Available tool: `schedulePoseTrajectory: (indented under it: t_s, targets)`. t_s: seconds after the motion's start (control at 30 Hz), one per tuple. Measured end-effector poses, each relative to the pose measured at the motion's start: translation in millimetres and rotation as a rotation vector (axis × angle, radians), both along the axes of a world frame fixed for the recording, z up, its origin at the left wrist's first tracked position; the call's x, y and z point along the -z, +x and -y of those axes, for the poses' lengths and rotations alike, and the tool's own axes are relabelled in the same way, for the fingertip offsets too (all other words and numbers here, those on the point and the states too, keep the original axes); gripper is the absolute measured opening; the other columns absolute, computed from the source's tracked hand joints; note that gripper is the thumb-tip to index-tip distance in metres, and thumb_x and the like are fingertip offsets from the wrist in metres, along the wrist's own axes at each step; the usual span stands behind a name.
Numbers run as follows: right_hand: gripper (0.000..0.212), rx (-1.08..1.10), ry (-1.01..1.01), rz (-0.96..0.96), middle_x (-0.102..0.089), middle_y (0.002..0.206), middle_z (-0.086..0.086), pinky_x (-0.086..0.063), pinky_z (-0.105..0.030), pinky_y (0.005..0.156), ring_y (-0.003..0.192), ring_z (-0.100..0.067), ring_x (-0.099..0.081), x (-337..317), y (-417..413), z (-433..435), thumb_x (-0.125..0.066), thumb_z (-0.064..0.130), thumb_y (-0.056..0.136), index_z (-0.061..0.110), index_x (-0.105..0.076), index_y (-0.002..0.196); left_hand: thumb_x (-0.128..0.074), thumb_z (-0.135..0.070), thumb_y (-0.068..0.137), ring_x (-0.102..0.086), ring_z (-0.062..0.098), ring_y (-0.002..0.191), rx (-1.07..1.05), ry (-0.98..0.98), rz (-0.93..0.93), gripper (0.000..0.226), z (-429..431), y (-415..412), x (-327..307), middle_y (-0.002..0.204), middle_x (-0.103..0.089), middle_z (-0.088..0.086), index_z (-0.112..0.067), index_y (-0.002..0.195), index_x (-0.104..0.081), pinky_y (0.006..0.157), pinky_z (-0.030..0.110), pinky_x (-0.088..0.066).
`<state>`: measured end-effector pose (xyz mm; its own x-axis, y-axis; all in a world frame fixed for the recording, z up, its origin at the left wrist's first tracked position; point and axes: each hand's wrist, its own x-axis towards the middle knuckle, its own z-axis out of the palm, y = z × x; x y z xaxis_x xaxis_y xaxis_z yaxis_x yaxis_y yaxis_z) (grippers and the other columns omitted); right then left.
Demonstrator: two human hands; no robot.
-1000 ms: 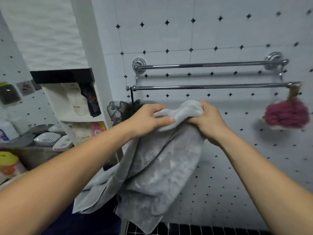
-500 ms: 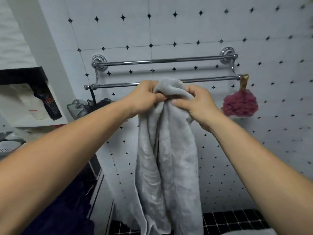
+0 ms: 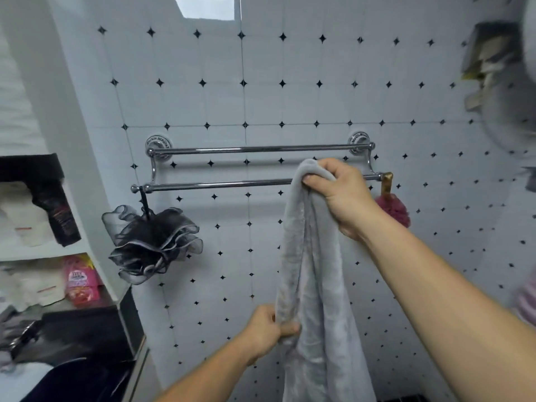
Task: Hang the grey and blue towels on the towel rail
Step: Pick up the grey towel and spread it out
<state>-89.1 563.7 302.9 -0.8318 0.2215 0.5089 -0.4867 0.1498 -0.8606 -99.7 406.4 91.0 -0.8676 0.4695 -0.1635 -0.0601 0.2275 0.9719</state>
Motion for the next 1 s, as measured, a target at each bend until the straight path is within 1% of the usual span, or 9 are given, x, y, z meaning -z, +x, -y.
schedulePoseTrajectory:
  t_s: [0.1,0.17,0.27,0.33,0.43,0.6,0.77,0.87,1.0]
  targets:
    - [0.012,0.028,0.122,-0.010,-0.068,0.080,0.004,-0.052,-0.020,0.069,0.072,-0.007,-0.062,-6.9,11.7,-17.8,-0.070,0.006,0.082,0.016,-0.068,0.087,-0.068,0.000,0.085,-0.070,0.013,0.065,-0.143,0.064,-0.034,0.014,13.5,-20.4,-16.0,0.084,-0.077,0.007,-0.009,0.078,-0.076,0.056,0.022,-0.053]
    - [0.027,0.020,0.282,0.065,-0.071,0.095,0.002,-0.052,-0.018,0.076,0.082,-0.004,-0.064,-4.1,18.8,-32.9,-0.074,0.005,0.079,0.016,-0.068,0.103,-0.064,0.003,0.084,-0.065,0.008,0.059,-0.236,0.112,-0.142,0.030,19.6,-40.8,-51.6,0.071,-0.074,-0.003,-0.017,0.065,-0.075,0.053,0.019,-0.051]
    - [0.056,-0.066,0.508,0.260,-0.066,0.121,0.000,-0.047,-0.023,0.096,0.110,-0.006,-0.061,12.6,22.6,-39.9,-0.078,0.008,0.076,0.019,-0.059,0.128,-0.059,0.002,0.084,-0.060,0.011,0.062,-0.207,0.114,-0.346,0.024,12.2,-58.4,-113.3,0.069,-0.069,0.000,-0.009,0.068,-0.074,0.059,0.026,-0.050]
    - [0.051,-0.145,0.581,0.361,-0.069,0.119,-0.003,-0.049,-0.028,0.097,0.108,-0.010,-0.061,27.6,20.0,-26.9,-0.078,0.010,0.076,0.016,-0.062,0.124,-0.058,0.003,0.083,-0.055,0.012,0.061,-0.157,0.139,-0.449,0.025,-1.0,-59.0,-146.2,0.066,-0.064,0.001,-0.009,0.065,-0.069,0.059,0.025,-0.047]
    - [0.020,-0.074,0.648,0.352,-0.071,0.094,-0.007,-0.052,-0.034,0.082,0.088,-0.013,-0.059,42.2,10.7,-2.9,-0.075,0.008,0.079,0.005,-0.069,0.098,-0.066,0.001,0.078,-0.060,0.002,0.056,-0.131,0.255,-0.481,0.028,-14.0,-49.4,-178.2,0.060,-0.069,-0.012,-0.021,0.062,-0.072,0.057,0.018,-0.050]
    - [0.012,-0.150,0.367,0.230,-0.067,0.093,-0.011,-0.051,-0.033,0.082,0.086,-0.017,-0.060,28.6,9.9,-7.0,-0.063,-0.008,0.084,-0.007,-0.066,0.095,-0.075,-0.022,0.072,-0.060,0.004,0.069,0.002,0.284,-0.431,0.012,22.2,-37.4,-160.8,0.073,-0.067,-0.010,-0.019,0.081,-0.067,0.069,0.020,-0.050]
    - [0.017,-0.198,0.049,0.095,-0.070,0.097,-0.019,-0.055,-0.037,0.086,0.090,-0.025,-0.067,9.2,8.0,-22.5,-0.062,-0.004,0.083,-0.004,-0.066,0.099,-0.084,-0.016,0.072,-0.061,0.020,0.089,0.245,-0.221,-0.203,0.038,76.3,-50.4,-103.2,0.094,-0.068,0.009,0.004,0.100,-0.067,0.086,0.031,-0.047]
    - [0.019,-0.270,-0.061,0.057,-0.074,0.095,-0.014,-0.056,-0.032,0.085,0.092,-0.025,-0.070,6.2,2.5,-26.4,-0.065,0.005,0.078,0.007,-0.072,0.096,-0.081,-0.006,0.072,-0.065,0.037,0.107,0.250,-0.147,-0.080,0.050,81.1,-51.6,-84.5,0.114,-0.067,0.027,0.012,0.113,-0.059,0.106,0.047,-0.045]
    - [0.022,-0.220,-0.122,0.033,-0.076,0.095,-0.008,-0.056,-0.028,0.085,0.095,-0.021,-0.071,9.2,-5.4,-34.7,-0.066,0.009,0.078,0.008,-0.069,0.099,-0.076,0.000,0.070,-0.065,0.037,0.106,0.324,0.008,0.101,0.050,85.3,-54.0,-75.5,0.115,-0.067,0.022,0.004,0.117,-0.060,0.100,0.051,-0.050]
